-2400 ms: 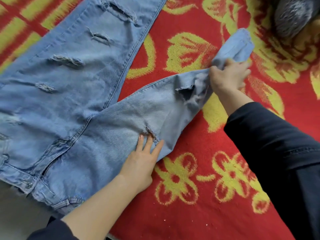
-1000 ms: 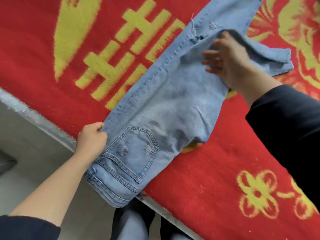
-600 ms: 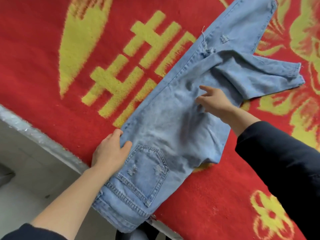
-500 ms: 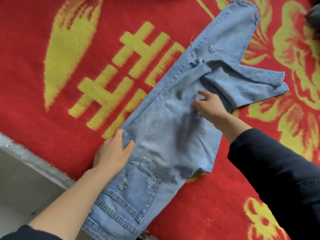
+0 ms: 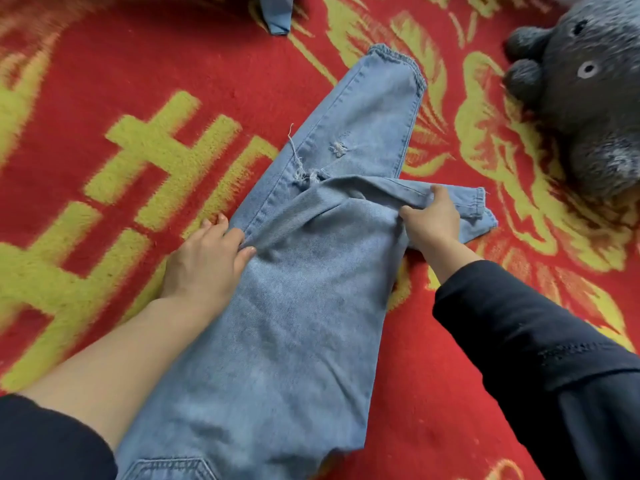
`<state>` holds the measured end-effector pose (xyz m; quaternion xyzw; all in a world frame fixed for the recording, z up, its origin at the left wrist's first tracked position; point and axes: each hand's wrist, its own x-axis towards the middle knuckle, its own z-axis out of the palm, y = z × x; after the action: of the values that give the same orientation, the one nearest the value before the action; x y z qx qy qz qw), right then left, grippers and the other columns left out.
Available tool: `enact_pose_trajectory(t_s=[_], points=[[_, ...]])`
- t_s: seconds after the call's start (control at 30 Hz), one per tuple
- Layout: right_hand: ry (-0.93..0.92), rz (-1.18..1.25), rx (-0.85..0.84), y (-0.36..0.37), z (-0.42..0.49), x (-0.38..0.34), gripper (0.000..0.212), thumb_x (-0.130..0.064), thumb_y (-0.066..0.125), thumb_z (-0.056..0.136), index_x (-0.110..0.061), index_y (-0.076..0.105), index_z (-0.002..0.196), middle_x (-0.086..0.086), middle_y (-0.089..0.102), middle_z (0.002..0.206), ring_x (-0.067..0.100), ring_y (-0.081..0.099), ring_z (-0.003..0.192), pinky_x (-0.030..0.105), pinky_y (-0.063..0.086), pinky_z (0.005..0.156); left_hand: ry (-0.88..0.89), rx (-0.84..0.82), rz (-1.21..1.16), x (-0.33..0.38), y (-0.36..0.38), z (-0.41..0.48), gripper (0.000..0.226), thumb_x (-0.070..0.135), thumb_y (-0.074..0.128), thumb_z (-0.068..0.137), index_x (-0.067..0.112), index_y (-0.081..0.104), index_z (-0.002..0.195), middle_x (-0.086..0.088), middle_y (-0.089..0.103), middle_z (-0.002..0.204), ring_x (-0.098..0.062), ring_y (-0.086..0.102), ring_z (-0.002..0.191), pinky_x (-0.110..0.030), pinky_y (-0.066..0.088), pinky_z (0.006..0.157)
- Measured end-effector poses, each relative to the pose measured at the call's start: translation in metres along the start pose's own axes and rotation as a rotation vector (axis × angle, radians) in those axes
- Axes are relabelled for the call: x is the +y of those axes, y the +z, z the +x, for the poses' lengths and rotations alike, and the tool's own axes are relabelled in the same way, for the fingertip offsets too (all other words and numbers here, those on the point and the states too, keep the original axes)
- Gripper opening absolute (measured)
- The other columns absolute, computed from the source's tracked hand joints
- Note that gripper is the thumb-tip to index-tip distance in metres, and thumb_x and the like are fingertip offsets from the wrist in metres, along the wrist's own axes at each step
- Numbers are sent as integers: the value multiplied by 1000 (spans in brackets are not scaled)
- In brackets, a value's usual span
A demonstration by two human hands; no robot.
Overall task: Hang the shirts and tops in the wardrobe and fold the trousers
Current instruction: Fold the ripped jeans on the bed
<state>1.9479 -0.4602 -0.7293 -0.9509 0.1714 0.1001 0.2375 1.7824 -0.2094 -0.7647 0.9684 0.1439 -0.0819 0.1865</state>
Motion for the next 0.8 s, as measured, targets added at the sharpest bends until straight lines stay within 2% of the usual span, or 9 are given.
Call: enact_pose_trajectory(t_s=[0.13, 0.2, 0.3, 0.43, 0.5, 0.57, 0.63, 0.7, 0.8], points=[[-68, -170, -76, 3, 23, -3, 51, -24, 50, 91, -19, 45, 141, 9, 53, 138, 31, 47, 128, 38, 42, 97, 137, -22, 144, -2, 6, 1, 24, 17, 70, 81, -3, 58, 84, -33, 62, 112, -52, 62, 98, -54, 53, 52], [-112, -232, -5, -1, 31, -10, 36, -16, 41, 92, -18, 61, 123, 15, 61, 125, 36, 54, 117, 38, 44, 84, 159, -53, 171, -2, 4, 5, 26, 10, 78, 72, -4, 57, 80, -34, 65, 102, -51, 65, 88, -50, 52, 43], [-176, -191, 151, -13, 45, -42, 32, -9, 37, 91, -12, 61, 112, 16, 62, 117, 36, 56, 110, 38, 41, 82, 168, -41, 171, 2, -8, 9, 31, 6, 84, 64, -2, 58, 77, -32, 67, 89, -47, 67, 68, -40, 42, 28], [-438, -200, 238, -19, 71, -114, 39, -9, 35, 89, -10, 47, 127, 16, 53, 126, 35, 49, 117, 41, 38, 89, 190, 66, 176, 8, -21, 15, 38, 5, 88, 53, -1, 56, 72, -23, 65, 66, -38, 57, 37, -26, 28, 20], [-484, -226, 129, -8, 81, -139, 59, -11, 39, 91, -14, 23, 148, 8, 54, 120, 32, 53, 106, 42, 42, 85, 186, 96, 180, 7, -20, 15, 39, 5, 88, 54, 0, 54, 72, -20, 64, 62, -35, 53, 32, -24, 26, 20], [-474, -169, -41, 13, 79, -144, 75, -17, 43, 92, -18, 1, 154, 4, 57, 103, 28, 56, 85, 41, 49, 77, 176, 108, 188, 5, -17, 15, 38, 5, 88, 56, 0, 54, 73, -20, 63, 62, -35, 54, 33, -25, 27, 20], [-501, -127, -158, 39, 68, -130, 76, -24, 43, 91, -18, 1, 154, 11, 57, 123, 31, 59, 103, 45, 50, 89, 180, 120, 225, 6, -14, 14, 36, 5, 88, 56, -3, 56, 73, -22, 64, 64, -35, 57, 36, -25, 28, 20], [-526, -226, -199, 60, 47, -105, 67, -29, 39, 97, -16, 8, 154, 11, 31, 153, 31, 34, 138, 46, 32, 111, 192, 152, 259, 7, -13, 14, 35, 5, 88, 56, -4, 58, 72, -23, 65, 66, -35, 59, 38, -25, 27, 20], [-546, -279, -135, 72, 3, -71, 56, -35, 31, 102, -21, 15, 153, 7, 11, 161, 26, 7, 148, 45, 12, 118, 187, 207, 235, 4, -10, 16, 34, 7, 88, 55, -3, 59, 70, -21, 64, 63, -34, 58, 37, -24, 28, 20]])
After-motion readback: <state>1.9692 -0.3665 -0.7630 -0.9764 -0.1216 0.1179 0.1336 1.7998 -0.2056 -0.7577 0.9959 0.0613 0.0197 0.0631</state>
